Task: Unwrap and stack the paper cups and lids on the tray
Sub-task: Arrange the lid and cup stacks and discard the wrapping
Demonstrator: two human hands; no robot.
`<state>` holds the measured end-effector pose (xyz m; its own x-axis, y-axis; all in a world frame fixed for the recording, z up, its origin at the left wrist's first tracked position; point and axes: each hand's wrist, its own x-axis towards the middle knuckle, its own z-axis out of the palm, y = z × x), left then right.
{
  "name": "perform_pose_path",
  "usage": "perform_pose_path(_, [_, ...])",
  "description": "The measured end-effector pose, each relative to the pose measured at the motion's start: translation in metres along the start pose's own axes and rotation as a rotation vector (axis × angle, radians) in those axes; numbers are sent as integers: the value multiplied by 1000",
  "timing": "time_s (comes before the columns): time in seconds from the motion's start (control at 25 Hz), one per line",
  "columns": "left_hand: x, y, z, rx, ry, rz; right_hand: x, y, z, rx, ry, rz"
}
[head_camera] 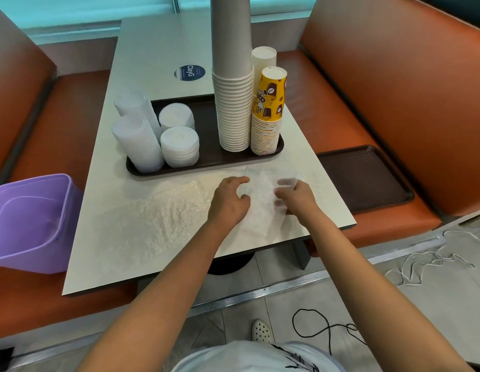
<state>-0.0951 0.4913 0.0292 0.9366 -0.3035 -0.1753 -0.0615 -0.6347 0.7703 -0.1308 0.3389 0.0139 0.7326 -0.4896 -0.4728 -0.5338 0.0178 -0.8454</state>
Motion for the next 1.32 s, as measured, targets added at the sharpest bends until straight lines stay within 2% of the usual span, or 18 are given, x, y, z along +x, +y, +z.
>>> perform_pose_path(0.12, [3, -9, 10, 69, -33, -110, 9, 11, -10, -231, 150, -154])
perform_pose_path(0.36, [10, -10, 24, 57, -161, -22, 31, 21, -24, -650, 261, -193])
perform_pose_path(0.44, [14, -6, 28, -32, -147, -103, 34, 24, -25, -626, 246, -205])
perform_pose_path(0.6, [26, 3, 34, -367, -110, -357, 35, 24, -27, -541, 203, -236])
perform_pose_path(0.68, [30, 10, 36, -471, -140, -397, 31, 23, -28, -517, 181, -237])
perform_pose_path(0.84, [36, 20, 42, -526, -226, -395, 27, 23, -33, -411, 124, -230])
perform_pose_path(0.92, [37, 22, 45, -568, -216, -387, 28, 23, -38, -355, 106, -233])
perform_pose_path(1.12, [32, 22, 47, -878, -258, -378, 33, 21, -46, -244, 44, -311])
perform_pose_path(1.24, [26, 25, 46, -909, -297, -335, 31, 22, -46, -214, -7, -367])
perform_pose_path(1.32, [23, 24, 41, -896, -265, -321, 26, 19, -45, -161, -17, -422])
